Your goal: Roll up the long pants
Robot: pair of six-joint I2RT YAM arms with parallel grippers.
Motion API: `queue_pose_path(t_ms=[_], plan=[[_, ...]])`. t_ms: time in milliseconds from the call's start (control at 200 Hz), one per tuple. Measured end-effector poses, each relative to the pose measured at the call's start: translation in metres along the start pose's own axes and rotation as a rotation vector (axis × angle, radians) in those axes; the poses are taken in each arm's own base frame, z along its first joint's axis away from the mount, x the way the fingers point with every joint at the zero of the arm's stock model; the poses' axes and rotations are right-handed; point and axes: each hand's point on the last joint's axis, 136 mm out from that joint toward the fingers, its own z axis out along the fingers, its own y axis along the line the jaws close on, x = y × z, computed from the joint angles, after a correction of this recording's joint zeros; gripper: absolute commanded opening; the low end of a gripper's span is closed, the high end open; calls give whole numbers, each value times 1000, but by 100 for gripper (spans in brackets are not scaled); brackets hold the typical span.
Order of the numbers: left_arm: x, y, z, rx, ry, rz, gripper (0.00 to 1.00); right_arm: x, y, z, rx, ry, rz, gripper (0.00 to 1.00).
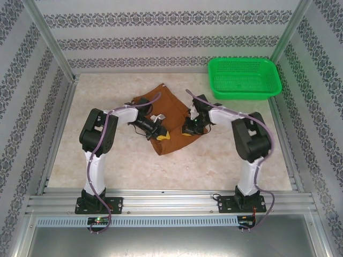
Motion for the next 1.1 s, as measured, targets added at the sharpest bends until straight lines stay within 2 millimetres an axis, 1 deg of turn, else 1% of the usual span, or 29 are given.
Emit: queue_pose_path(t_ms=[50, 115, 145, 210, 215, 220, 230, 250, 265, 280, 320, 375, 380, 400, 420, 445, 465, 525, 585, 644, 704, 764, 824, 864, 919, 949, 1009, 1049, 1099], plan=[[1, 4, -2, -24, -13, 18, 18, -5, 6, 2, -27, 14, 3, 0], [1, 10, -12, -123, -70, 71, 34, -13, 12, 4, -49, 5, -6, 0], [1, 13, -21, -204, -113, 111, 39, -15, 14, 5, -62, 3, -14, 0], [7, 8, -44, -406, -220, 224, 43, -18, 16, 8, -77, -1, -22, 0], [8, 6, -47, -426, -234, 237, 44, -18, 16, 8, -78, -1, -21, 0], [9, 5, -48, -438, -241, 248, 47, -18, 16, 8, -78, -1, -21, 0], [11, 2, -53, -476, -261, 275, 57, -18, 17, 8, -80, -1, -21, 0], [14, -4, -60, -537, -298, 321, 64, -18, 17, 8, -83, -2, -21, 0], [18, -10, -65, -586, -324, 366, 74, -18, 17, 8, -85, -2, -21, 0], [20, -17, -69, -618, -349, 402, 80, -17, 16, 9, -86, -1, -21, 0], [30, -37, -77, -718, -414, 522, 82, -17, 17, 10, -92, -1, -23, 0], [43, -58, -75, -837, -467, 673, 84, -17, 16, 10, -104, -1, -24, 0], [44, -59, -75, -843, -469, 682, 85, -16, 16, 10, -106, -1, -24, 0], [50, -65, -69, -885, -472, 743, 95, -16, 16, 11, -111, 0, -23, 0], [54, -67, -66, -920, -472, 781, 100, -16, 17, 11, -116, 2, -23, 0], [58, -68, -59, -966, -462, 834, 100, -16, 17, 11, -121, 0, -25, 0], [62, -68, -49, -1002, -445, 871, 100, -15, 16, 11, -125, -1, -25, 0], [61, -57, -29, -1134, -396, 949, 100, -15, 16, 10, -136, -9, -29, 0], [54, -35, -9, -1283, -322, 1010, 100, -14, 16, 10, -146, -18, -33, 0], [46, -9, 9, -1412, -233, 1059, 100, -14, 16, 10, -154, -30, -35, 0], [42, 12, 17, -1503, -158, 1092, 100, -13, 15, 10, -160, -41, -37, 0], [37, 23, 20, -1554, -117, 1110, 100, -13, 15, 10, -166, -49, -38, 0], [33, 16, 19, -1566, -118, 1127, 100, -13, 16, 9, -169, -55, -34, 0], [25, 12, 18, -1575, -133, 1119, 100, -13, 16, 9, -172, -58, -32, 0], [9, 15, 15, -1575, -143, 1079, 99, -13, 16, 9, -173, -61, -31, 0], [4, 19, 13, -1547, -124, 1049, 95, -13, 16, 9, -175, -63, -32, 0], [-3, 18, 6, -1531, -135, 1014, 86, -13, 16, 9, -176, -67, -32, 0], [-7, 26, 2, -1509, -110, 987, 81, -18, 14, 7, -176, -87, -15, 0], [-10, 31, 4, -1457, -95, 954, 74, -20, 14, 6, -180, -96, -12, 0]])
